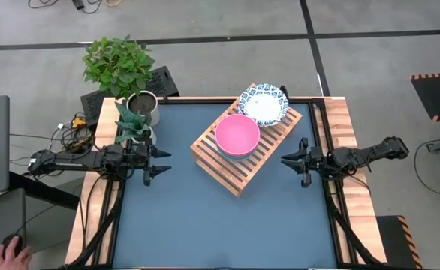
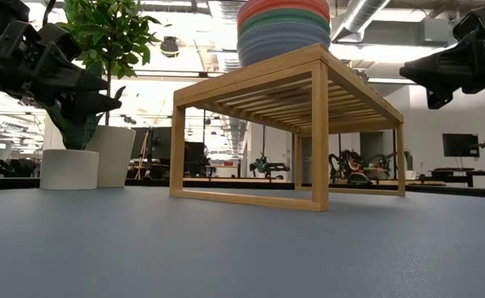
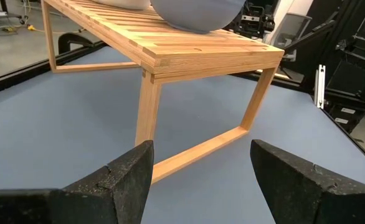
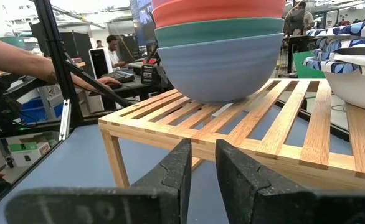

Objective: Place and stack bowls onto a shelf
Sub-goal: Return to Home Position

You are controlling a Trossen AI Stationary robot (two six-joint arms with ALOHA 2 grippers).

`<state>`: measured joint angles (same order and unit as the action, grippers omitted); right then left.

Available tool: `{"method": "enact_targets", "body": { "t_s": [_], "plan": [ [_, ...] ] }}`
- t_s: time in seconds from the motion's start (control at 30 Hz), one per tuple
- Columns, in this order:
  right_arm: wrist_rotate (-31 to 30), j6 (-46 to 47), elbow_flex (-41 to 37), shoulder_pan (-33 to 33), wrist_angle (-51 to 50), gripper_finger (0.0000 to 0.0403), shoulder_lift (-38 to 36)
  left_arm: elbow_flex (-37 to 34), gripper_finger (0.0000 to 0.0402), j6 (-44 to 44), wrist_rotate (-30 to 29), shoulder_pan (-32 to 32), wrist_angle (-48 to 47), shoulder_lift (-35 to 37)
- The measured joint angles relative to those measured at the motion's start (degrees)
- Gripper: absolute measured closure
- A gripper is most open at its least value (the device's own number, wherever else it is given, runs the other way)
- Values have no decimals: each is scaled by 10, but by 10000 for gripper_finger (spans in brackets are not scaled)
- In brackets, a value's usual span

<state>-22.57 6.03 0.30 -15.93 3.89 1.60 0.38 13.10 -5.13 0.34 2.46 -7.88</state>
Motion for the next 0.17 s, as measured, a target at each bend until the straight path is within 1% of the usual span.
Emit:
{"method": "enact_targets", "body": {
  "t_s": [0.17],
  "plan": [
    [0, 0, 0, 0, 0, 305, 0, 0, 148, 0, 0, 0, 0, 0]
  ]
}}
